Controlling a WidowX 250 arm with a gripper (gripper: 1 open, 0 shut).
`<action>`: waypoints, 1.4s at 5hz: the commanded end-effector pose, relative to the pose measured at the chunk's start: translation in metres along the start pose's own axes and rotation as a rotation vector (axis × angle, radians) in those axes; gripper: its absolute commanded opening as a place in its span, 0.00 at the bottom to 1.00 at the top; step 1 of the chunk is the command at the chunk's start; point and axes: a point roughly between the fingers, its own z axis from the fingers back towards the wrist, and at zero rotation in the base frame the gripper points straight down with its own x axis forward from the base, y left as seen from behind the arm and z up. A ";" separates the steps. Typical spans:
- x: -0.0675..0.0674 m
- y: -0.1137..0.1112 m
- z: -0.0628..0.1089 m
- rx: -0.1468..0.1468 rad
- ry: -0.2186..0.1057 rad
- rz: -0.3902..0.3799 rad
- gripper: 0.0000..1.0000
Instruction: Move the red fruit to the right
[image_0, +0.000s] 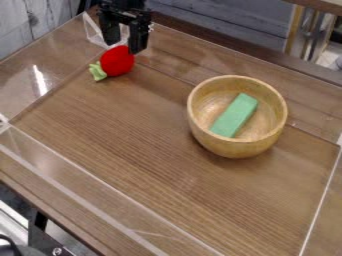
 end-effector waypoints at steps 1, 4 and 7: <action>0.006 0.011 0.022 0.036 -0.067 0.047 1.00; 0.004 0.022 0.024 0.043 -0.072 0.023 1.00; 0.016 0.011 0.009 0.047 -0.072 0.033 1.00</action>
